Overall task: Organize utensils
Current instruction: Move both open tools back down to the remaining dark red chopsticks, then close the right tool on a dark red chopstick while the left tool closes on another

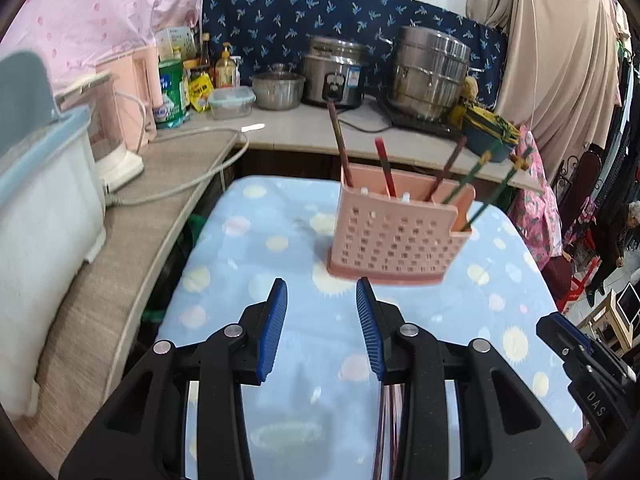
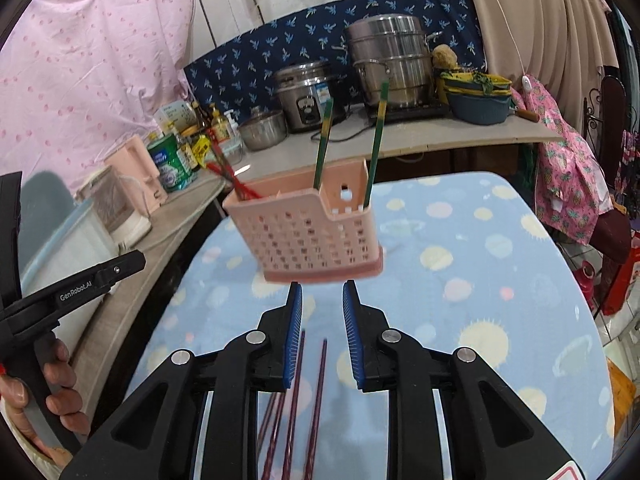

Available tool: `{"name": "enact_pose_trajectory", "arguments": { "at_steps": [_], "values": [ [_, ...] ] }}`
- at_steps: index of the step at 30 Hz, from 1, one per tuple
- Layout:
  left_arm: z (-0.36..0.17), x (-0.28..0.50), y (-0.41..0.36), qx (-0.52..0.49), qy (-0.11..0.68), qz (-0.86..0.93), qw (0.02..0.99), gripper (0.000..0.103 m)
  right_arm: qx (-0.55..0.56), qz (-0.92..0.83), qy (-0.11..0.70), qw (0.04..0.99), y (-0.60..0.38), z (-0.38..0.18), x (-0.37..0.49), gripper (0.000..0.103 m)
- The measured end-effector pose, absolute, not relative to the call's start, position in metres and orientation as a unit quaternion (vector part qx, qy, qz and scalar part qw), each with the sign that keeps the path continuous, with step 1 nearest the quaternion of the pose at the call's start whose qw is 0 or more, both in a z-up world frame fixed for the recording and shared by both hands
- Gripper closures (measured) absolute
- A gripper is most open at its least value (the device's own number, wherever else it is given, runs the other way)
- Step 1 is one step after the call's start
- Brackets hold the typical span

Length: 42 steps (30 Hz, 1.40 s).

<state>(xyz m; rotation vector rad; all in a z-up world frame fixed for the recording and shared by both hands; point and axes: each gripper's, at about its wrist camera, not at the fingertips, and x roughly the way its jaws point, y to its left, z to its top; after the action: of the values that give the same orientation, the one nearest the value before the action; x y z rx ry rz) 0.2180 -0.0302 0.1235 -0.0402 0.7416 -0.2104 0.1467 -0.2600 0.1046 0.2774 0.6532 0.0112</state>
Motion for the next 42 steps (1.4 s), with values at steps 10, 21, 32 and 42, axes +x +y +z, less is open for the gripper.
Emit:
{"name": "enact_pose_trajectory", "arguments": {
  "at_steps": [10, 21, 32, 42],
  "values": [
    [0.078, 0.175, -0.030, -0.002, 0.397, -0.106, 0.912, 0.069, 0.117, 0.008, 0.371, 0.921, -0.243, 0.056, 0.106, 0.082],
    [0.033, 0.143, -0.029, 0.009, 0.442, -0.110, 0.890, 0.069, 0.099, 0.013, 0.416, 0.904, -0.223, 0.011, 0.069, 0.082],
    [0.007, 0.122, -0.031, 0.021, 0.471, -0.122, 0.873, 0.069, 0.089, 0.023, 0.446, 0.890, -0.203, -0.017, 0.045, 0.082],
    [-0.006, 0.112, -0.035, 0.028, 0.487, -0.129, 0.864, 0.069, 0.075, 0.027, 0.462, 0.883, -0.192, -0.029, 0.041, 0.084]
  ]
}}
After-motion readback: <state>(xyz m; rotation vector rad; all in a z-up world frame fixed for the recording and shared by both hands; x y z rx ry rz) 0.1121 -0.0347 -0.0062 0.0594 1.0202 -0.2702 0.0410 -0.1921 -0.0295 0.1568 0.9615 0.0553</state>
